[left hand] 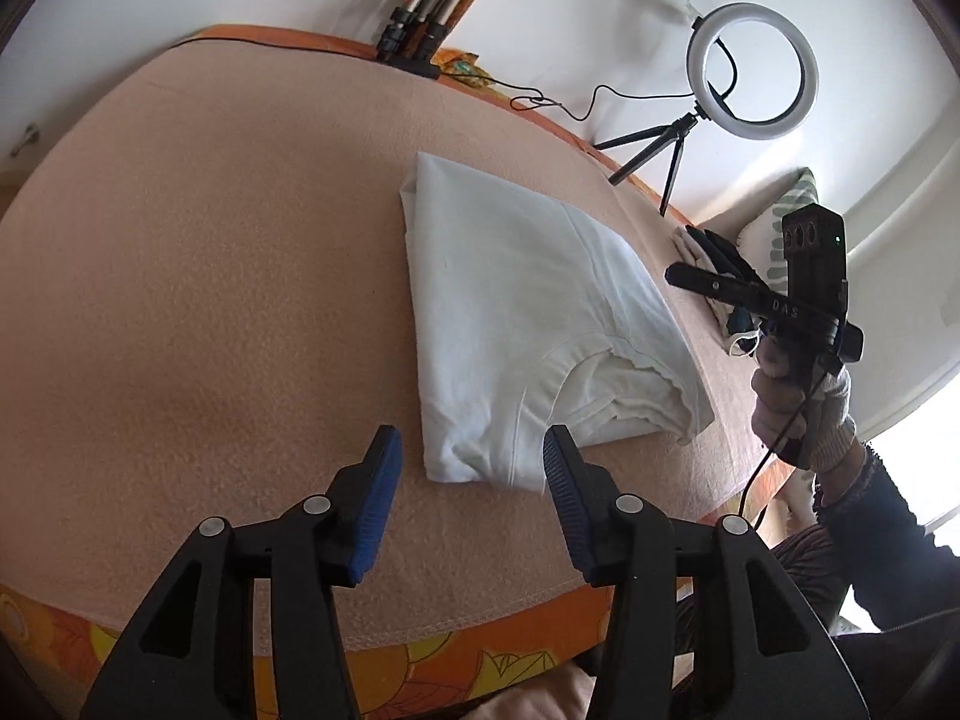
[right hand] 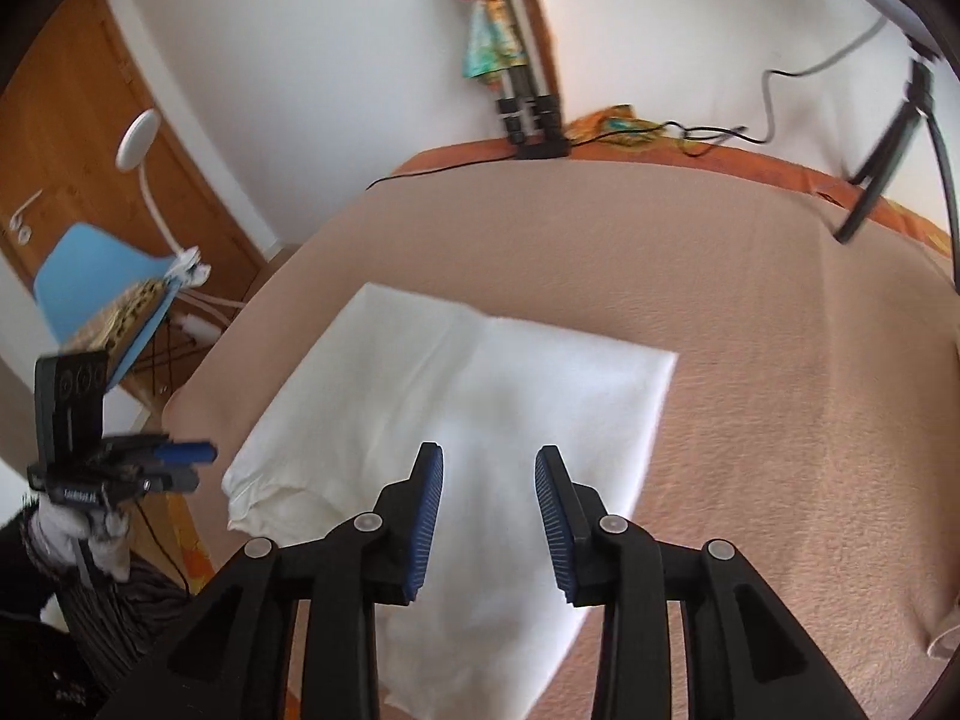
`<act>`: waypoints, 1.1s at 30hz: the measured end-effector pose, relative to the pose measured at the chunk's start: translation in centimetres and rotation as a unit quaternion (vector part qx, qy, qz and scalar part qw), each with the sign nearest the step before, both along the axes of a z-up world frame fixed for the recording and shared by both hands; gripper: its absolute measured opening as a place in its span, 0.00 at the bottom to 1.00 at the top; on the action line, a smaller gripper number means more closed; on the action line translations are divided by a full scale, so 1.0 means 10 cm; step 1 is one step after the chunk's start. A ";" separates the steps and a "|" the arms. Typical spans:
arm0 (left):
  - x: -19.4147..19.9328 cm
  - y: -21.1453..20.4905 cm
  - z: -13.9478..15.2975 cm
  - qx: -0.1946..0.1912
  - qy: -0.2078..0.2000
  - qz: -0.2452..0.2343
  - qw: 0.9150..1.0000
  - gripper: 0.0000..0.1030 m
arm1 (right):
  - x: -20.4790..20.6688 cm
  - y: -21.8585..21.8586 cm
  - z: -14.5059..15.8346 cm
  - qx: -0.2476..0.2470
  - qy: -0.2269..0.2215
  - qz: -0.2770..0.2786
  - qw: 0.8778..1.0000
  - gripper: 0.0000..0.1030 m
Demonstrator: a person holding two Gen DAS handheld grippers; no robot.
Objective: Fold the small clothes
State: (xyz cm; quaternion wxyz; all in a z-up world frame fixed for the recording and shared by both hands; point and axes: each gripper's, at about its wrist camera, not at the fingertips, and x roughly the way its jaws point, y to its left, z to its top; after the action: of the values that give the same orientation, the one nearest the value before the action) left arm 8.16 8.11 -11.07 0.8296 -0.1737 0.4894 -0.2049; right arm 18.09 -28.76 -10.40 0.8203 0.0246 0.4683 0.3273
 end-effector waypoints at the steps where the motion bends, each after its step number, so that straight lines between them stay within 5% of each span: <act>1: 0.01 0.00 -0.01 -0.002 0.002 0.000 1.000 0.46 | 0.10 -0.09 -0.02 0.011 0.009 -0.018 1.000 0.36; 5: 0.08 0.00 -0.02 -0.014 0.006 0.006 1.000 0.46 | 0.44 -0.32 -0.15 0.035 0.040 -0.073 0.996 0.39; 10: 0.14 -0.03 -0.03 -0.019 0.009 0.007 1.000 0.46 | 0.74 -0.41 -0.37 0.071 0.076 -0.105 0.989 0.60; 14: 0.17 -0.03 -0.06 -0.014 0.013 0.006 1.000 0.46 | 0.88 -0.36 -0.45 0.102 0.088 -0.109 0.985 0.60; 15: 0.17 -0.02 -0.07 -0.012 0.014 0.006 1.000 0.46 | 0.90 -0.34 -0.46 0.112 0.094 -0.104 0.984 0.57; 16: 0.19 -0.02 -0.08 -0.012 0.015 0.007 1.000 0.46 | 0.93 -0.31 -0.46 0.122 0.099 -0.096 0.983 0.37; 19: 0.19 -0.01 -0.10 -0.004 0.017 0.005 1.000 0.46 | 0.91 -0.19 -0.45 0.108 0.098 -0.075 0.986 0.07; 26: 0.18 0.09 -0.11 -0.019 0.019 0.018 0.999 0.46 | 0.90 -0.29 -0.33 0.072 0.068 -0.102 0.990 0.02; 29: 0.18 0.16 -0.12 -0.038 0.024 0.028 0.999 0.46 | 0.91 -0.40 -0.36 0.093 0.086 -0.107 0.986 0.21; 30: 0.18 0.18 -0.13 -0.045 0.028 0.031 0.998 0.46 | 0.91 -0.43 -0.36 0.104 0.093 -0.104 0.985 0.45; 31: 0.19 0.21 -0.15 -0.055 0.033 0.035 0.997 0.46 | 0.89 -0.47 -0.37 0.112 0.094 -0.106 0.984 0.53; 33: 0.21 0.25 -0.20 -0.081 0.050 0.043 0.995 0.46 | 0.87 -0.50 -0.39 0.124 0.105 -0.097 0.982 0.53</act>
State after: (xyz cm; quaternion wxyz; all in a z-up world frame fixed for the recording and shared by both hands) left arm 10.30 10.61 -13.09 0.7951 -0.2712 0.5046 -0.1992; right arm 26.78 -33.77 -14.31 0.7850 0.2051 0.5032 0.2975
